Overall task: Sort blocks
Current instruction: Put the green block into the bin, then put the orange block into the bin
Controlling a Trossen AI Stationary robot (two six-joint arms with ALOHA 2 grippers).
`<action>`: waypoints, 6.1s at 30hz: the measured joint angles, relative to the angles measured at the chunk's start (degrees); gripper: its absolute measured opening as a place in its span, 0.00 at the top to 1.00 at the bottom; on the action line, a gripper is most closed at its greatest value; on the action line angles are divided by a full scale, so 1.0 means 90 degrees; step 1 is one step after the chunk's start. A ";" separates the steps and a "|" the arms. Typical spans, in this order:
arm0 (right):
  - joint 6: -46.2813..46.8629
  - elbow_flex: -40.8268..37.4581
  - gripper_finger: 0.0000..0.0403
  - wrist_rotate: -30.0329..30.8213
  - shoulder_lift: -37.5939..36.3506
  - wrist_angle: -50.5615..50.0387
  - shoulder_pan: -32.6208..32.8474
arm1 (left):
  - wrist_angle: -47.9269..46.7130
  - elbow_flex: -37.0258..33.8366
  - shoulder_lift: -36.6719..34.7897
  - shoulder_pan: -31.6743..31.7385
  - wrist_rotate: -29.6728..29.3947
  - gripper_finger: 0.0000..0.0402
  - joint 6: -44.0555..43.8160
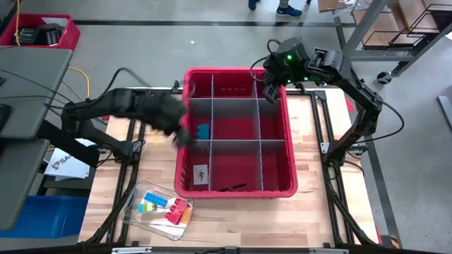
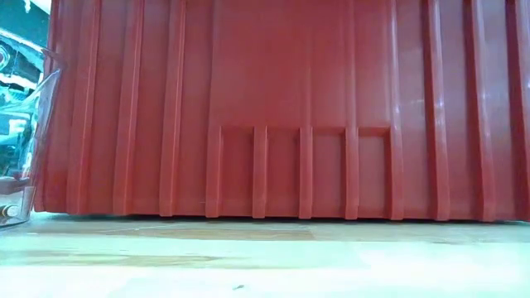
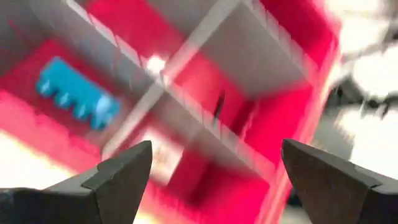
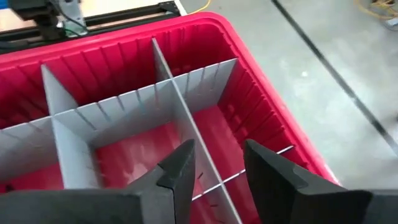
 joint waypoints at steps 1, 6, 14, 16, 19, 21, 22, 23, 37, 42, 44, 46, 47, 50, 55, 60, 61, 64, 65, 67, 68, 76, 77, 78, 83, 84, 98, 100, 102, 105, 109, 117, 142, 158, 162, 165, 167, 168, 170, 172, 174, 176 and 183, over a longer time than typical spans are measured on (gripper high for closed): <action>0.0000 0.0000 0.68 -0.0081 0.0000 -0.0025 0.0000 | -0.0373 0.0133 0.0000 -0.0414 -0.0103 0.13 0.0077; 0.0290 0.0000 0.68 -0.0339 0.0000 -0.0079 0.0000 | -0.2058 0.0123 0.0012 -0.2586 -0.0484 0.13 -0.0404; 0.1514 0.0000 0.68 -0.0365 0.0000 -0.0074 0.0023 | -0.1879 -0.1767 -0.0031 -0.5501 -0.0766 0.13 -0.0764; 0.1804 0.0000 0.68 -0.0367 0.0000 -0.0074 0.0060 | -0.1450 -0.2310 -0.0022 -0.6051 -0.0874 0.13 -0.1003; 0.2064 0.0000 0.68 -0.0366 0.0000 -0.0074 0.0150 | -0.0257 -0.3061 -0.0029 -0.6737 -0.0981 0.13 -0.1587; 0.2066 0.0000 0.68 -0.0365 0.0000 -0.0074 0.0221 | 0.0705 -0.3565 -0.0024 -0.7066 -0.0957 0.13 -0.1971; 0.2059 0.0000 0.68 -0.0366 0.0000 -0.0074 0.0259 | 0.1169 -0.3802 -0.0023 -0.7174 -0.0940 0.13 -0.2160; 0.2057 0.0000 0.68 -0.0360 0.0000 -0.0074 0.0294 | 0.1552 -0.4021 -0.0024 -0.7264 -0.0944 0.13 -0.2325; 0.1778 0.0000 0.68 -0.0162 0.0000 -0.0071 0.0499 | 0.2504 -0.5688 -0.0034 -0.7272 -0.0761 0.13 -0.3724; 0.1667 0.0000 0.68 -0.0018 0.0000 -0.0071 0.0488 | 0.2473 -0.5730 0.0145 -0.7272 -0.0839 0.13 -0.3260; 0.1558 0.0000 0.68 -0.0011 0.0000 -0.0071 0.0476 | 0.2423 -0.5676 0.0253 -0.7237 -0.0736 0.13 -0.2952; 0.1552 0.0000 0.68 -0.0013 -0.0001 -0.0071 0.0476 | 0.2433 -0.5479 0.0418 -0.7120 -0.0623 0.13 -0.2527; 0.1551 0.0000 0.68 -0.0013 0.0000 -0.0073 0.0476 | 0.2451 -0.5297 0.0441 -0.7068 -0.0642 0.13 -0.2294; 0.1551 0.0000 0.68 0.0013 -0.0007 -0.0080 0.0478 | 0.2502 -0.4813 0.0495 -0.6975 -0.0739 0.13 -0.1584; 0.1533 0.0000 0.68 0.0088 -0.0005 -0.0074 0.0476 | 0.2602 -0.4550 0.0571 -0.6856 -0.0913 0.13 -0.1620; 0.1552 0.0000 0.68 0.0104 -0.0005 -0.0077 0.0476 | 0.2402 -0.4579 0.1118 -0.6832 -0.0958 0.13 -0.1570; 0.1552 0.0000 0.68 0.0106 -0.0005 -0.0079 0.0476 | 0.2480 -0.4567 0.1262 -0.6800 -0.0914 0.13 -0.1536; 0.1559 0.0000 0.68 0.0106 -0.0002 -0.0076 0.0476 | 0.2461 -0.4588 0.1697 -0.6749 -0.0722 0.13 -0.1505; 0.1563 0.0000 0.68 0.0106 -0.0005 -0.0076 0.0476 | 0.2501 -0.4581 0.1809 -0.6752 -0.0644 0.13 -0.1523; 0.1602 0.0000 0.68 0.0104 -0.0003 -0.0071 0.0476 | 0.2475 -0.4560 0.1975 -0.6736 -0.0427 0.13 -0.1601; 0.1604 0.0000 0.68 0.0108 -0.0001 -0.0071 0.0476 | 0.2453 -0.4552 0.2012 -0.6715 -0.0338 0.13 -0.1677; 0.1600 0.0000 0.68 0.0103 -0.0002 -0.0074 0.0476 | 0.2455 -0.4574 0.1948 -0.6689 -0.0326 0.20 -0.1985; 0.1600 0.0000 0.68 0.0104 -0.0002 -0.0074 0.0476 | 0.2411 -0.4574 0.1948 -0.6689 -0.0322 0.24 -0.2024; 0.1600 0.0000 0.68 0.0104 -0.0002 -0.0074 0.0476 | 0.2368 -0.4574 0.1948 -0.6689 -0.0311 0.28 -0.2031; 0.1600 0.0000 0.68 0.0104 -0.0002 -0.0122 0.0491 | 0.2296 -0.4574 0.1946 -0.6689 -0.0309 0.58 -0.2029; 0.1600 0.0000 0.68 0.0104 -0.0002 -0.0122 0.0491 | 0.2238 -0.4574 0.1945 -0.6689 -0.0310 0.65 -0.2027; 0.1598 0.0000 0.68 0.0103 -0.0002 -0.0122 0.0493 | 0.1163 -0.4124 0.1244 -0.6635 -0.0623 0.69 -0.2121; 0.1598 0.0000 0.68 0.0103 -0.0002 -0.0122 0.0493 | 0.0804 -0.3899 0.0956 -0.6633 -0.0706 0.69 -0.2040; 0.1598 0.0000 0.68 0.0099 -0.0002 -0.0122 0.0493 | 0.0502 -0.3554 0.0651 -0.6608 -0.0734 0.69 -0.2012; 0.1598 0.0000 0.68 0.0101 -0.0002 -0.0122 0.0491 | -0.0177 -0.2846 0.0124 -0.6569 -0.0911 0.69 -0.2021; 0.1596 0.0000 0.68 0.0101 -0.0002 -0.0122 0.0491 | -0.0822 -0.1612 -0.0546 -0.6382 -0.2203 0.69 -0.2118; 0.1597 0.0000 0.68 0.0101 -0.0002 -0.0119 0.0491 | -0.1267 -0.0558 -0.1330 -0.4402 -0.5690 0.69 -0.0793; 0.1384 0.0000 0.68 0.0225 -0.0002 -0.0001 0.0491 | 0.4248 -0.3957 -0.1212 0.0367 -0.3786 0.58 0.0602; 0.1265 0.0000 0.68 0.0225 -0.0002 -0.0034 0.0491 | 0.1413 -0.2081 -0.1226 -0.0761 -0.0361 0.03 0.0976; 0.1265 0.0000 0.68 0.0225 -0.0002 -0.0076 0.0493 | 0.0099 -0.1746 -0.1043 -0.2338 -0.0529 0.04 0.0833; 0.1272 0.0000 0.68 0.0225 -0.0002 -0.0116 0.0491 | -0.0283 -0.1782 -0.0829 -0.3577 -0.0746 0.05 0.0671; 0.1276 0.0000 0.68 0.0254 -0.0002 -0.0127 0.0488 | -0.0318 -0.1882 -0.0617 -0.4304 -0.0974 0.05 0.0482; 0.1289 0.0000 0.68 0.0272 -0.0002 -0.0144 0.0488 | -0.0264 -0.1948 -0.0491 -0.4624 -0.1054 0.05 0.0363; 0.1335 0.0000 0.68 0.0278 -0.0002 -0.0183 0.0488 | -0.0181 -0.2073 -0.0146 -0.5212 -0.1208 0.05 0.0157; 0.1381 0.0000 0.68 0.0283 -0.0002 -0.0176 0.0488 | -0.0171 -0.2172 0.0265 -0.5605 -0.1405 0.05 -0.0060; 0.1384 0.0000 0.68 0.0283 -0.0002 -0.0173 0.0488 | 0.0136 -0.2359 0.0630 -0.5838 -0.1345 0.05 -0.0699; 0.1430 0.0000 0.68 0.0284 -0.0002 -0.0175 0.0488 | 0.0896 -0.2611 0.0951 -0.5889 -0.0869 0.05 -0.1807; 0.1499 0.0000 0.68 0.0291 -0.0002 -0.0178 0.0488 | 0.3473 -0.2949 0.1648 -0.6003 -0.0771 0.05 -0.3864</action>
